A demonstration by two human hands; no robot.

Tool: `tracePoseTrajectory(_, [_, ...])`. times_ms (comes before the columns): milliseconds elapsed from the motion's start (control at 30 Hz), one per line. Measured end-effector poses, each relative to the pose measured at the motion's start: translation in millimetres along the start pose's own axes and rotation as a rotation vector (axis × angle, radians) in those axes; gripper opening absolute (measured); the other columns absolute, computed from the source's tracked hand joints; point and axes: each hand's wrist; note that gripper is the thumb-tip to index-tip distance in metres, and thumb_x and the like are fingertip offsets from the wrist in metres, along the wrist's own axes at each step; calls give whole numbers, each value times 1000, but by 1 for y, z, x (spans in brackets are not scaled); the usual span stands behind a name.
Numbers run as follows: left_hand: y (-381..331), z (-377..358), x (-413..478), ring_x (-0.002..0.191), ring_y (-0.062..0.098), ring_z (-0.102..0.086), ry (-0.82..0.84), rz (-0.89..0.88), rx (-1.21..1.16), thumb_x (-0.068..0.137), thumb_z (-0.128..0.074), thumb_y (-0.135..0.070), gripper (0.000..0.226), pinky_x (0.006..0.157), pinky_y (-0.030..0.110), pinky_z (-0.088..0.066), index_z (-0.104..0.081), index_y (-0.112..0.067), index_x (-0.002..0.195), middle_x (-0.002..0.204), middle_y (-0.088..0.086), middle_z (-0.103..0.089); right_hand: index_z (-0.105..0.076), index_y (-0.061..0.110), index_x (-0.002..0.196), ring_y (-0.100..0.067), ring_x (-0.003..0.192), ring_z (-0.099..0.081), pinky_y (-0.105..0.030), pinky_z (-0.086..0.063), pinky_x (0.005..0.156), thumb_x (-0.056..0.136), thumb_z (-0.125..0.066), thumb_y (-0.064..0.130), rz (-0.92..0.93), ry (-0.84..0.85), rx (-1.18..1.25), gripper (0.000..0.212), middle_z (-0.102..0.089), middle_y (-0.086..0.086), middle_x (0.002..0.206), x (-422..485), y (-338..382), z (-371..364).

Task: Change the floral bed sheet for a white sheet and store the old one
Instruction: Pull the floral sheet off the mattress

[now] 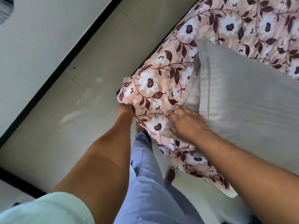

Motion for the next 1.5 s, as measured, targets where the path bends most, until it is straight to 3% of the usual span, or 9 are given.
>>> tracePoseTrajectory(233, [-11, 15, -47, 118, 38, -55, -87, -191, 252, 102, -42, -15, 34, 103, 36, -43, -60, 3, 124, 136, 20, -48, -21, 21, 159, -33, 154, -15, -49, -24, 123, 102, -45, 51, 14, -46, 21, 69, -14, -17, 167, -8, 12, 5])
tracePoseTrajectory(467, [-30, 21, -171, 57, 12, -46, 63, -261, -376, 98, -46, -7, 19, 48, 23, -38, -54, -10, 81, 64, -2, -51, -8, 17, 161, -33, 153, -22, -45, -28, 123, 95, -65, 43, -50, -79, 184, 92, -16, -16, 167, -39, 25, 8])
tracePoseTrajectory(567, [-54, 7, -238, 47, 7, -47, 294, -317, -519, 98, -44, -6, 20, 44, 22, -38, -49, -11, 79, 60, -1, -48, -15, 17, 158, -34, 134, -48, -45, -47, 106, 88, -73, 33, -224, -177, 512, 93, -42, -14, 150, -58, 29, 10])
tracePoseTrajectory(700, [-75, -20, -295, 45, 15, -33, 625, -357, -532, 97, -45, -7, 38, 44, 28, -24, -40, -21, 61, 51, 1, -37, -44, 31, 123, -35, 94, -67, -46, -55, 76, 94, -56, 40, -447, -492, 884, 33, -68, -5, 104, -85, 22, 6])
tracePoseTrajectory(833, [-82, -13, -281, 47, 14, -27, 836, -258, -612, 99, -47, -9, 30, 45, 26, -19, -44, -18, 70, 55, 2, -32, -42, 24, 132, -38, 106, -64, -37, -44, 74, 91, -65, 35, -467, -442, 769, 48, -67, -10, 121, -94, 9, 1])
tracePoseTrajectory(900, [-76, -8, -242, 53, 20, -45, 736, -211, -573, 97, -51, -18, 15, 49, 30, -35, -57, -8, 88, 66, 11, -50, -41, 22, 143, -36, 119, -60, -40, -48, 86, 94, -64, 40, -392, -351, 739, 57, -60, -11, 137, -91, 5, 0])
tracePoseTrajectory(1033, [-48, 6, -147, 102, 35, -63, 175, -188, -110, 99, -52, -40, 49, 84, 43, -52, -51, 3, 124, 115, 21, -64, -33, 15, 151, -34, 128, -54, -41, -48, 101, 99, -58, 37, -244, -209, 597, 62, -48, -14, 148, -85, 8, 3])
tracePoseTrajectory(1133, [-21, 23, -110, 120, 36, -56, 178, -121, 88, 97, -58, -32, 55, 103, 47, -48, -42, -1, 139, 131, 15, -56, -31, 14, 153, -30, 134, -48, -40, -45, 106, 100, -54, 36, -176, -215, 505, 62, -42, -12, 153, -83, 15, 2])
tracePoseTrajectory(1500, [-10, 14, -153, 118, 36, -57, 177, -378, 567, 94, -59, -29, 58, 92, 40, -50, -38, -5, 143, 134, 18, -56, -37, 16, 150, -30, 143, -35, -45, -38, 114, 100, -52, 39, -127, -271, 321, 57, -36, -11, 155, -109, 1, 3])
Point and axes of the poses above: each hand's wrist, its own x-axis towards the middle knuckle, its own z-axis out of the back of the hand, y = z × x
